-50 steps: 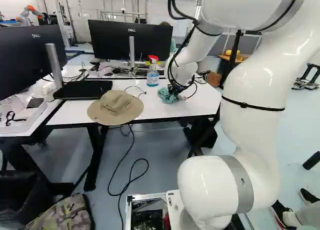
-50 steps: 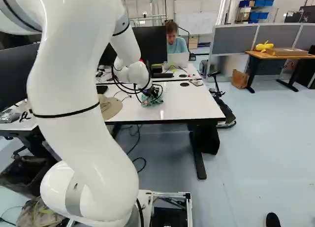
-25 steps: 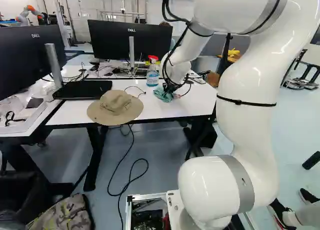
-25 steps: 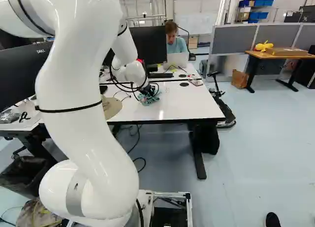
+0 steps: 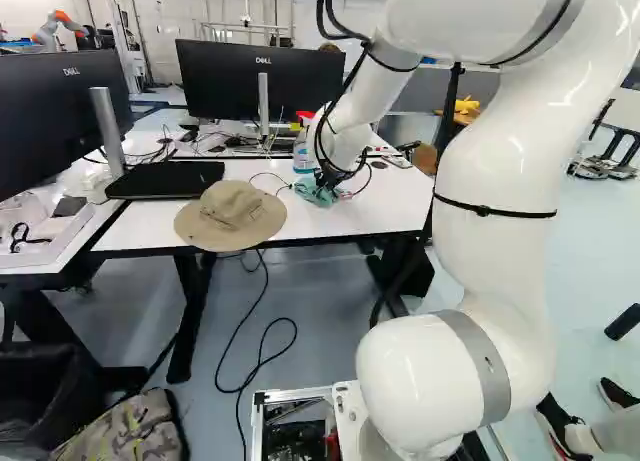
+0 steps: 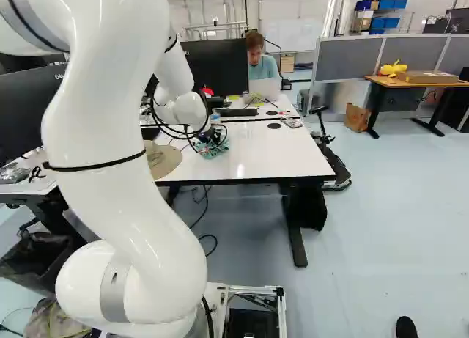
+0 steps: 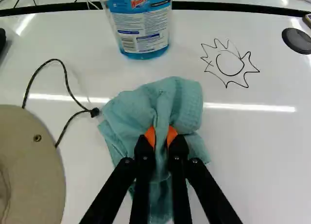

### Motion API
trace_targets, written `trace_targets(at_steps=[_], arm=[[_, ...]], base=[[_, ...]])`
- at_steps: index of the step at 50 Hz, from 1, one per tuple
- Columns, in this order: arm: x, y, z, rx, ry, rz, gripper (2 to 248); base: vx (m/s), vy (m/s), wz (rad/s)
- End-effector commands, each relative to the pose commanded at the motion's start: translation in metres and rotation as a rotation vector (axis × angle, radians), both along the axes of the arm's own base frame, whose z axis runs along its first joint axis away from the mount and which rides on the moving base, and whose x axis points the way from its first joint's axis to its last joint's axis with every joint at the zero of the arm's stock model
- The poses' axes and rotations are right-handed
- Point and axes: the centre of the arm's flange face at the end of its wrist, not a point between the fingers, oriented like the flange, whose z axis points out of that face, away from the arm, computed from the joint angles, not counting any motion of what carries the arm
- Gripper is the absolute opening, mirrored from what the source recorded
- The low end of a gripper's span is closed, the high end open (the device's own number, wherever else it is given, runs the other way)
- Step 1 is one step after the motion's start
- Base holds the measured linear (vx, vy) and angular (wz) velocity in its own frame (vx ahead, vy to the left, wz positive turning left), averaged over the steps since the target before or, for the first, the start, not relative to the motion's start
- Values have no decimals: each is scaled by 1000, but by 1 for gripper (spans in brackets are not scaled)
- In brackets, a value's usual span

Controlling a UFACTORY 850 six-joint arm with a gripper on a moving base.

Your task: Clean the table with the green towel

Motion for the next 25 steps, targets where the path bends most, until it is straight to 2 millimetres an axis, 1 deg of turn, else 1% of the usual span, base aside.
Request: trace_targets(at_steps=[11,19,25], arm=[[-20,0,1,-1,8,3,46],[-31,-9,1,-1,13,-14,46],[-35,-19,1,-1,15,-32,46]], base=[[0,0,0],[0,0,0],[0,0,0]])
